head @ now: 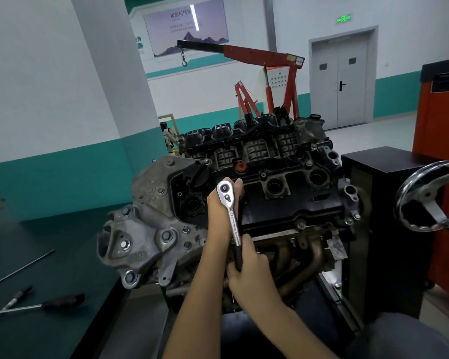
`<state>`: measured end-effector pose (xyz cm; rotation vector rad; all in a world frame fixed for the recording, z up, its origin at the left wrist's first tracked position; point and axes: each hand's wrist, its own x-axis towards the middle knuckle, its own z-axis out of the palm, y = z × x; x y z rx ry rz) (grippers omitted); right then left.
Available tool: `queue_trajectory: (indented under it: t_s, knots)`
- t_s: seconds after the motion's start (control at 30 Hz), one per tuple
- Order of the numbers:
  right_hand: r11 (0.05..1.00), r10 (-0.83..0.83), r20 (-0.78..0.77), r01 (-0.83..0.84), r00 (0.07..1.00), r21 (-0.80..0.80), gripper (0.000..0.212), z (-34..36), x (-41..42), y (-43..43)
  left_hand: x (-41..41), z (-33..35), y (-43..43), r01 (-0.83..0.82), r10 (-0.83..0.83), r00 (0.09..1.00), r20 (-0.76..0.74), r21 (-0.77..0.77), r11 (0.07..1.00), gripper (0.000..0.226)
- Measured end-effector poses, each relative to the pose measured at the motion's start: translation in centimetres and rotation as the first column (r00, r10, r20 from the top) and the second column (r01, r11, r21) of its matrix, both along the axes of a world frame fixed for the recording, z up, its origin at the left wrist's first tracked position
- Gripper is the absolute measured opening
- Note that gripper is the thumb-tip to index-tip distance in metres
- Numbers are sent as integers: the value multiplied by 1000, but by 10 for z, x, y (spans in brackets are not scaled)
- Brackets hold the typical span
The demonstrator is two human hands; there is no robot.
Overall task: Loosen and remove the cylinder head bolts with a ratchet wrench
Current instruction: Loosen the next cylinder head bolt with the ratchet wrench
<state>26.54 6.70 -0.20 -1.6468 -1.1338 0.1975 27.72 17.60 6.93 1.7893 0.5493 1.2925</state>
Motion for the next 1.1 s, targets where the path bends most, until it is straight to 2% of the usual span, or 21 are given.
queue_trajectory:
  t_s: [0.07,0.17,0.27,0.33,0.37,0.4,0.47,0.53,0.6,0.7,0.8,0.87,0.97,1.03,1.1]
  knots:
    - [997,31,60,-27,998,-73,33,5,20,-8,-1,0,4,36,-36,999,5,-26,999,45]
    - [975,117,317,-48,941,-216,31,31,83,-35,1,1,6,100,-100,995,-29,21,995,49]
    - [934,188,617,56,764,-354,33,85,145,-46,2,1,6,131,-127,990,-57,76,988,49]
    - [931,204,774,124,600,-342,34,111,160,-39,1,0,6,122,-122,992,-12,48,991,45]
    - [938,189,814,144,549,-315,35,114,162,-34,1,-1,6,112,-113,993,30,22,993,41]
    - [946,154,823,159,546,-282,35,110,159,-32,2,-3,5,106,-106,992,72,1,994,36]
    - [959,80,751,154,655,-237,31,81,147,-35,4,-6,2,101,-100,989,109,-4,995,32]
    - [980,39,508,65,861,-186,28,41,116,-39,6,-8,-4,98,-99,990,98,13,995,38]
    - [994,8,249,19,968,-104,28,10,74,-29,8,-6,-7,88,-87,991,106,-1,996,42]
    - [1000,-2,-2,2,1000,6,34,-10,20,-1,8,-1,-5,40,-40,997,64,-5,999,45]
    - [999,19,-82,-16,996,35,30,-9,10,5,8,1,-2,-5,5,1000,3,34,999,43]
    - [999,45,20,-44,999,-27,31,-3,32,-7,7,-2,1,43,-43,999,24,-6,999,46]
    - [981,121,288,-69,950,-183,36,24,91,-33,6,-4,7,133,-133,991,-5,1,991,48]
    - [959,136,520,19,843,-282,38,59,132,-40,6,-3,10,148,-148,989,-15,13,989,41]
    - [934,151,759,161,633,-320,35,94,156,-37,6,-4,12,128,-128,992,20,0,992,38]
